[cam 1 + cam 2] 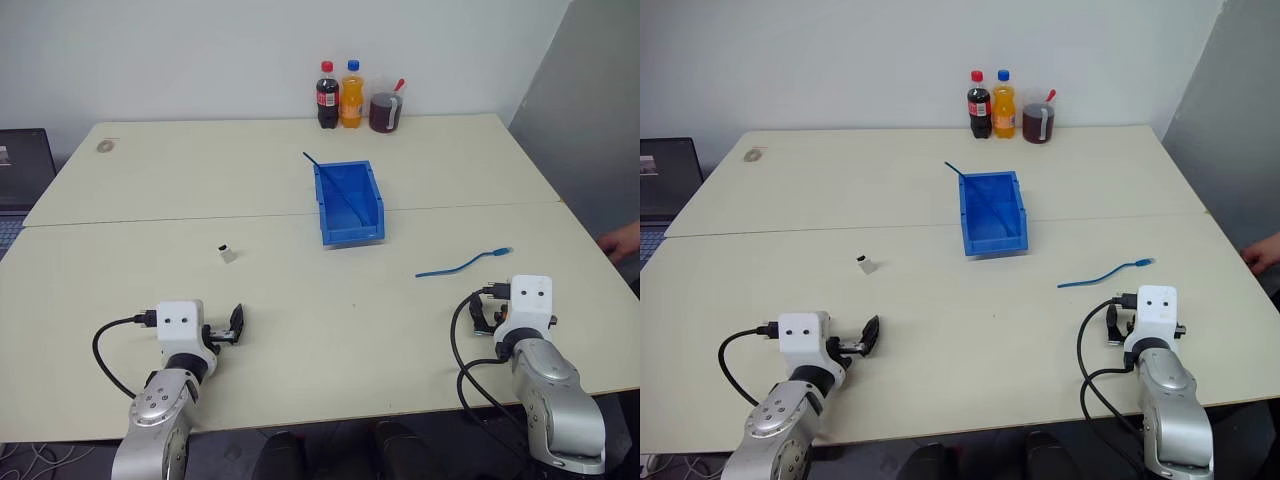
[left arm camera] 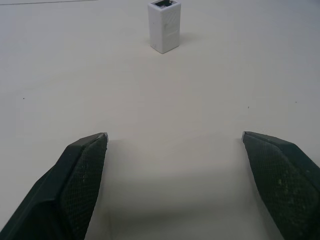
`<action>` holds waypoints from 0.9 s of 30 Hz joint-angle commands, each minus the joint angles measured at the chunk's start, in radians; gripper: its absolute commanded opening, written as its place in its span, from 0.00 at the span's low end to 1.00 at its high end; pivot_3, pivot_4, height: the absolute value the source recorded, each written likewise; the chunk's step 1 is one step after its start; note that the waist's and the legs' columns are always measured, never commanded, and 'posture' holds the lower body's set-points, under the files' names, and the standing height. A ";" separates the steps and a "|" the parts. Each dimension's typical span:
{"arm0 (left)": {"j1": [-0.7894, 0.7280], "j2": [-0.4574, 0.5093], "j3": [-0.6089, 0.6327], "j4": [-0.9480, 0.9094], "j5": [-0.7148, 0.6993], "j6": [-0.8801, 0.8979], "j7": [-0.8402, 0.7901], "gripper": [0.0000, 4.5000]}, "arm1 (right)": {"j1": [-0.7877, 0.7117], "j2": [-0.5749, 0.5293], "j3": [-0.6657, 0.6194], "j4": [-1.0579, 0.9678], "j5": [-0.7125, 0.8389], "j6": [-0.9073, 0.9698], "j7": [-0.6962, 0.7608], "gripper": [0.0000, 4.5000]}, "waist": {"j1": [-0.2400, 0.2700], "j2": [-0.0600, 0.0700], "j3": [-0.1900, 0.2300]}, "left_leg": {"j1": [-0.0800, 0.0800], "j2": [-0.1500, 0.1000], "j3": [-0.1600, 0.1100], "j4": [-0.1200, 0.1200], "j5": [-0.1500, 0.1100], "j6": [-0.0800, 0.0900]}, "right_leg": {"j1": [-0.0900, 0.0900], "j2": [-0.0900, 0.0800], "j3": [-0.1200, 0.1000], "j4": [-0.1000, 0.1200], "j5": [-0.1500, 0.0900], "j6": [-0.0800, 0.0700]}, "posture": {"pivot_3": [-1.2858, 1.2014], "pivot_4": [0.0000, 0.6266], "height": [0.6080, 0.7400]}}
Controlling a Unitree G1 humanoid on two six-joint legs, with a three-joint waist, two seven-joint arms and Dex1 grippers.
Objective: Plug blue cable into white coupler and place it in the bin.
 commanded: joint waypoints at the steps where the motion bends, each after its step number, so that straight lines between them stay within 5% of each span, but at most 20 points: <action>1: -0.002 0.011 0.001 -0.048 0.001 -0.011 -0.006 1.00 | -0.007 -0.002 0.000 -0.038 -0.003 -0.013 -0.010 0.99 | 0.000 0.000 0.000 | 0.000 0.000 0.000 0.000 0.000 0.000 | 0.000 0.000 0.000 0.000 0.000 0.000 | 0.52 0.24 1.00; 27: -0.004 0.005 0.014 -0.032 -0.014 -0.029 -0.012 1.00 | -0.016 0.004 -0.006 -0.011 0.002 -0.023 -0.029 0.99 | 0.000 0.000 0.000 | 0.000 0.000 0.000 0.000 0.000 0.000 | 0.000 0.000 0.000 0.000 0.000 0.000 | 0.52 0.24 1.00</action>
